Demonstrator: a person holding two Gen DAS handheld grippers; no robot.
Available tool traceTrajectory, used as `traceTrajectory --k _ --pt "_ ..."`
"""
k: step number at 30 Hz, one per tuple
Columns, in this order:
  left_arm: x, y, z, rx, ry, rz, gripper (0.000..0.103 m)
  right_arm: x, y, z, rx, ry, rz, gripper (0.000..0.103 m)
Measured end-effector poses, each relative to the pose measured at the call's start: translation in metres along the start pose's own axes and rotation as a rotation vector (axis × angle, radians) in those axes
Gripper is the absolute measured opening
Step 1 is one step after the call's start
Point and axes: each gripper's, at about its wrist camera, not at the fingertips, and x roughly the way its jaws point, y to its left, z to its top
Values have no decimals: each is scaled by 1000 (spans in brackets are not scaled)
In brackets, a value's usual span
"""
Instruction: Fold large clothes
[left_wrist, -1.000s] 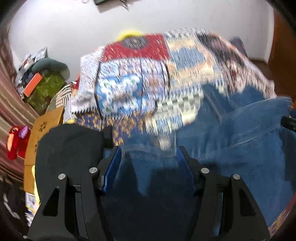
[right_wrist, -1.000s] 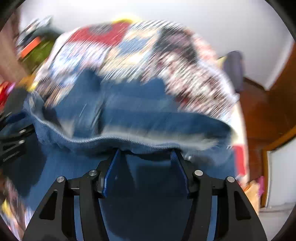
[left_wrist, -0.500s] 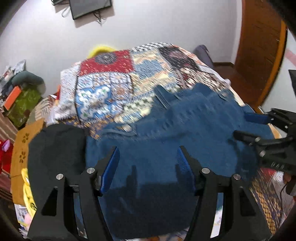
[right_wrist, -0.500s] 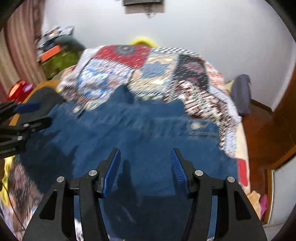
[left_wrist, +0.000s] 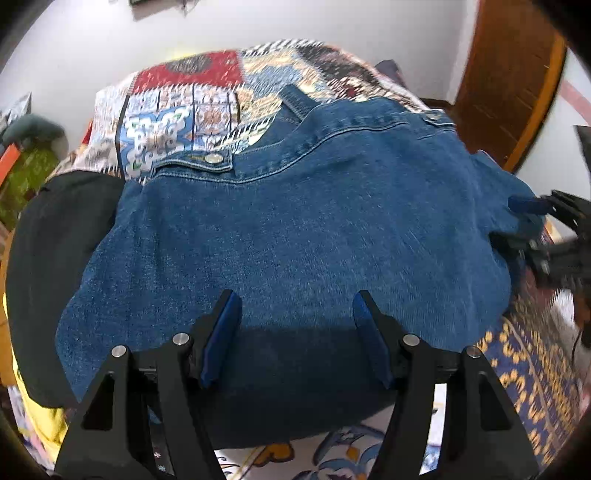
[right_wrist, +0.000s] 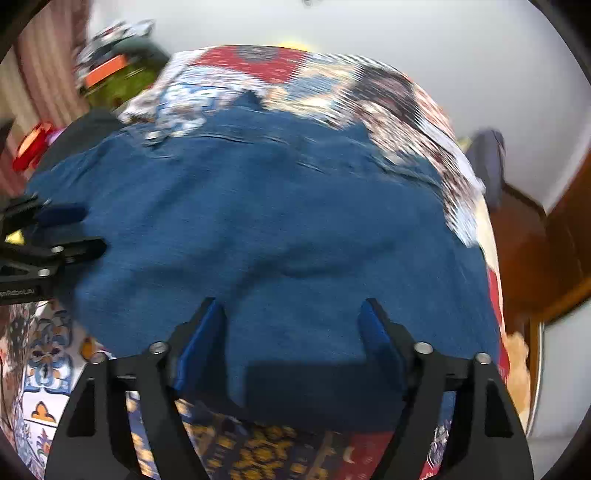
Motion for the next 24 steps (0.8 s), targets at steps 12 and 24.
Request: traceTrajectory --k 12,24 --pt "-36 25 -31 -104 -70 126 69 -18 -46 -35 104 -22 -47 85" --pt "-90 76 -59 -386 -83 179 74 -49 -86 -46 226 -1 -186 85"
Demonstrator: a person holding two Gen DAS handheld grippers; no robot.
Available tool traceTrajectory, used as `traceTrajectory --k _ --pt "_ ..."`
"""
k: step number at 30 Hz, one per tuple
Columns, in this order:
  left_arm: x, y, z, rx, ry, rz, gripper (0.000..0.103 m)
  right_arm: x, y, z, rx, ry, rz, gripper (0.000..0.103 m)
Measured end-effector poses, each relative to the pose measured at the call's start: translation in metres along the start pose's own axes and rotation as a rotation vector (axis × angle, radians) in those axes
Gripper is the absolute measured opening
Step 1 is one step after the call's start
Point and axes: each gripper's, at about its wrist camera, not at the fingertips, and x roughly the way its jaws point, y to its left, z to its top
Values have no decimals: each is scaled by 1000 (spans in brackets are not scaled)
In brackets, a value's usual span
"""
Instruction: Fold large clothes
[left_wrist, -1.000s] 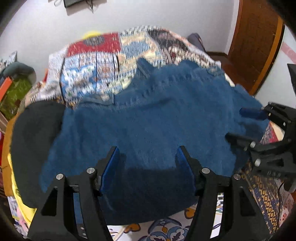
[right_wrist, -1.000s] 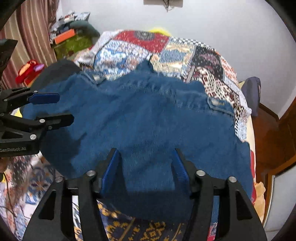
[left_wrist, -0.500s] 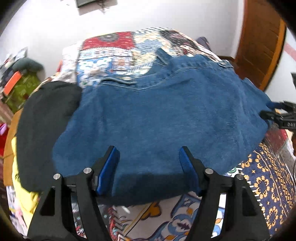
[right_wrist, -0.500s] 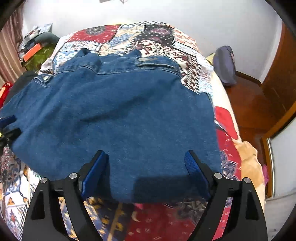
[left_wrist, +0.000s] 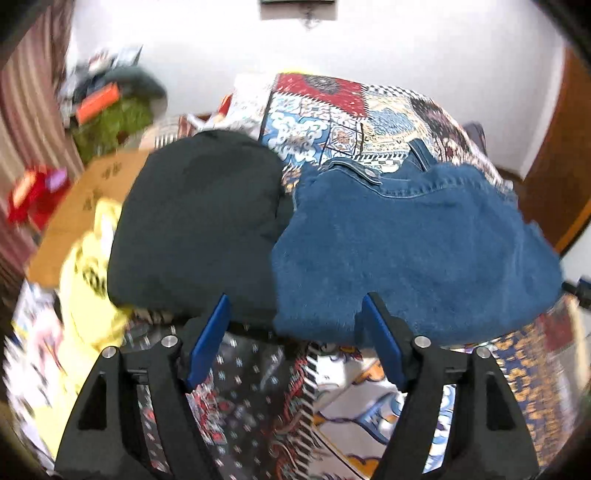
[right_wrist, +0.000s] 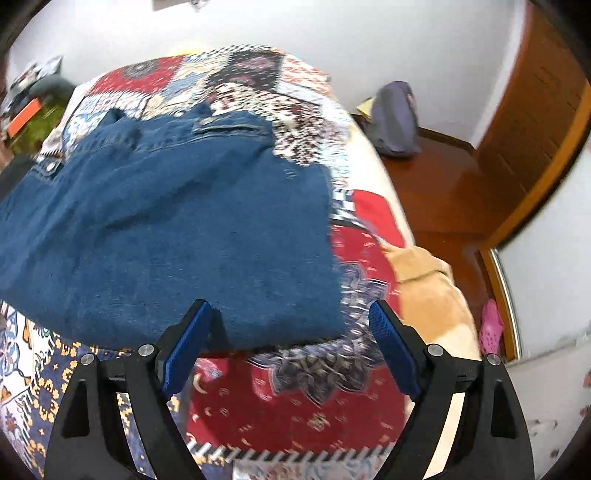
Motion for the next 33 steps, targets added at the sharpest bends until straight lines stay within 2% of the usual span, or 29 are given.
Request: traceTrajectory --k 4,7,11,16,20,25,27,28,30,33 --pt "10 16 -8 -172 93 -188 74 -20 4 -1 0 -34 27 85" --pt "26 14 -18 -266 151 -301 74 -32 15 0 -29 -62 48 85" --pt "49 3 -25 -337 197 -385 74 -38 32 1 -73 -85 72 85" --pt "83 -4 -18 -476 235 -515 73 -32 49 -2 -113 -79 77 85" --pt "96 -7 -5 -510 172 -448 69 -25 59 -4 -127 -63 85 85" --pt "104 -24 8 -572 112 -310 50 -17 68 -2 -134 -41 86 85" --pt "95 -35 19 -540 63 -250 39 -16 71 -1 -130 -34 90 85" --pt "88 -41 26 -513 31 -234 37 -16 71 0 -128 -31 92 85" --pt "72 -54 43 -462 -26 -234 29 -19 73 3 -123 -29 98 85" --pt "44 -69 67 -388 -103 -239 25 -25 77 9 -115 -33 112 85"
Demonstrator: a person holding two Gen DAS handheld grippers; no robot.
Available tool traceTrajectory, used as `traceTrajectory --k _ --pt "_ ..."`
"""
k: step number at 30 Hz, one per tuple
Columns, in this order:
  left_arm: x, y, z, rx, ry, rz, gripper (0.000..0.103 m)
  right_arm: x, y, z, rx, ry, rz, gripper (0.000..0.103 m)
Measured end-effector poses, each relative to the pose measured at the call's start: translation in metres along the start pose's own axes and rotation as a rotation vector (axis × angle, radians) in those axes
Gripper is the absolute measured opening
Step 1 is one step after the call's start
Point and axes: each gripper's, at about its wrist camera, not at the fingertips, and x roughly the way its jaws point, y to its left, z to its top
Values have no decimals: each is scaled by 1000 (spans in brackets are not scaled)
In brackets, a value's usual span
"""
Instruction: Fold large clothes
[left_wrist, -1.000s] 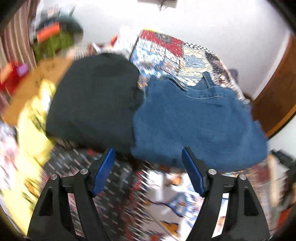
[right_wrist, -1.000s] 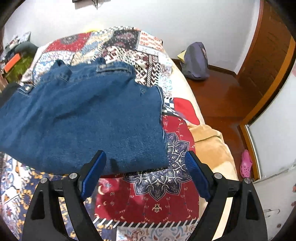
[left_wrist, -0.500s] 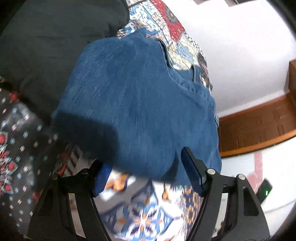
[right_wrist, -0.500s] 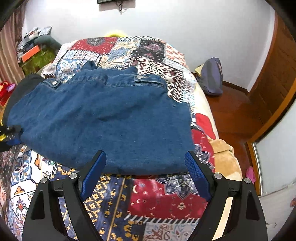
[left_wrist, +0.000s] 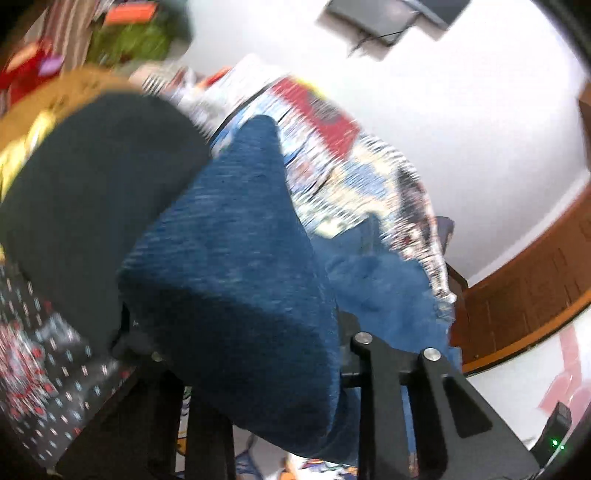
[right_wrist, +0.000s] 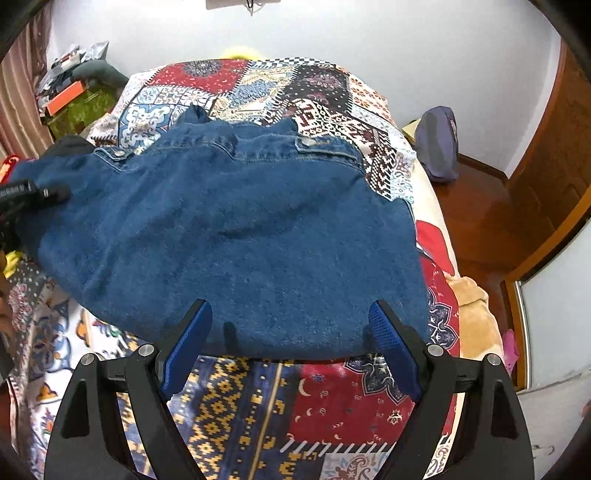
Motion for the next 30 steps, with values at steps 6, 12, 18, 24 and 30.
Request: traceTrajectory --k 6,12,18,24,30 --pt "-81 -34 35 167 -194 -86 23 -19 24 28 9 -20 78 85" --pt "-136 -18 47 246 -336 -6 23 -25 99 56 -47 -33 301 85" --pt "-106 20 40 242 -238 99 23 24 194 47 -195 138 399 85" --pt "-85 28 14 276 -207 135 23 52 211 26 -233 240 440 85" --pt "-85 -2 12 287 -184 64 23 -1 143 24 -181 101 332 85"
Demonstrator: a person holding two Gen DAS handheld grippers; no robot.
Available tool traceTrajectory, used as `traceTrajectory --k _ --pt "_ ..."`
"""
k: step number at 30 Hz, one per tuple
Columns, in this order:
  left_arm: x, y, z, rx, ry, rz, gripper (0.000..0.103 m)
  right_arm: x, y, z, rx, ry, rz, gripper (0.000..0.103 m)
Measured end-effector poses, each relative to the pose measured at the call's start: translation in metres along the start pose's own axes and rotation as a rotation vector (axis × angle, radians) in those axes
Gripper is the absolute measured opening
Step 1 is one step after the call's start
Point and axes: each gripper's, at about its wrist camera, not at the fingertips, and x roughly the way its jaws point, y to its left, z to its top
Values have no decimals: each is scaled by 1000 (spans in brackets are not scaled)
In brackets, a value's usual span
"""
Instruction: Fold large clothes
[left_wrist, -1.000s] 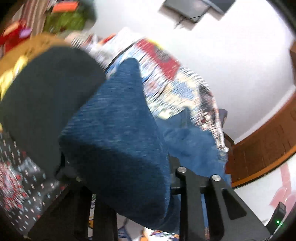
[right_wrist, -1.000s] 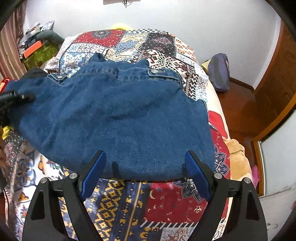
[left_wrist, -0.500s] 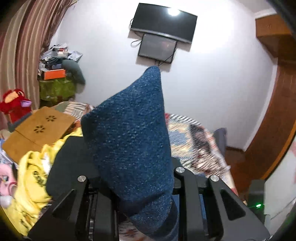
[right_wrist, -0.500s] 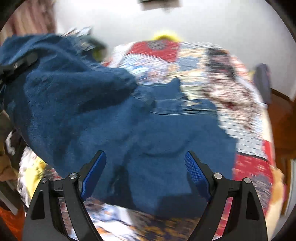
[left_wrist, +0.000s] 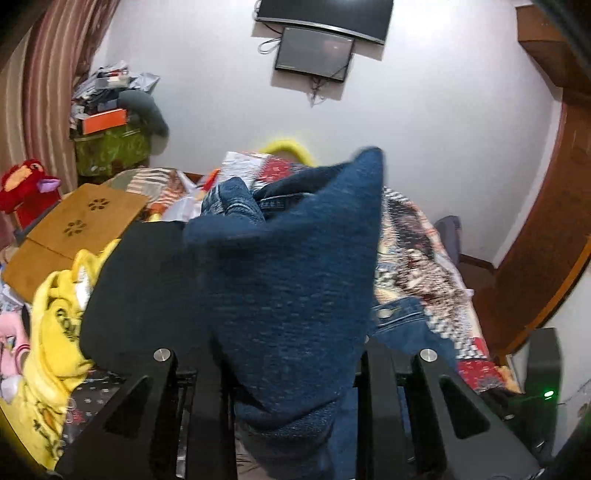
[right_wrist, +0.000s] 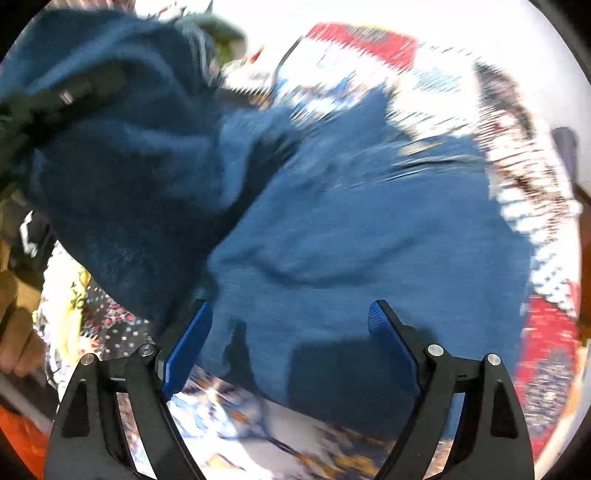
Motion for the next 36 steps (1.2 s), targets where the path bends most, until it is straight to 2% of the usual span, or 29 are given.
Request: traceTrajectory --k 3,5,9,11,12,15,16,18,20,22,27,30,32,34,36 --pt "-1 -34 6 32 6 -90 23 -25 -39 -16 51 -36 -122 85" --pt "-1 -69 5 102 -1 -134 23 -35 -68 -33 104 -27 -178 85" --pt "10 -136 -14 240 34 -242 23 -40 -108 -69 248 27 -190 85" --pt "24 -164 -34 299 122 -303 23 -45 -122 -80 284 37 -196 85" --pt "35 -175 -48 335 191 -323 24 -49 -128 -86 298 38 -206 85" --pt "60 -193 -87 435 357 -319 26 -60 -140 -94 320 32 -231 85" --pt "66 -194 -101 469 393 -301 27 -65 -142 -96 323 28 -236 85" --pt "63 -189 -109 488 393 -305 30 -75 -144 -99 330 16 -241 85" --pt "56 -182 -106 501 396 -306 33 -85 -144 -99 336 -6 -237 85" --pt "48 -176 -102 514 437 -318 40 -93 -144 -96 338 -25 -232 85" --pt "14 -160 -97 517 456 -385 53 -115 -137 -87 311 -88 -225 85" --pt "-6 -144 -87 495 429 -402 55 -127 -125 -74 270 -137 -226 85" --pt "-18 -130 -75 480 381 -376 55 -133 -116 -62 238 -173 -217 85" --pt "-28 -113 -63 471 333 -344 60 -137 -108 -52 216 -202 -203 85" --pt "-30 -98 -54 471 285 -293 72 -138 -101 -39 195 -229 -176 85"
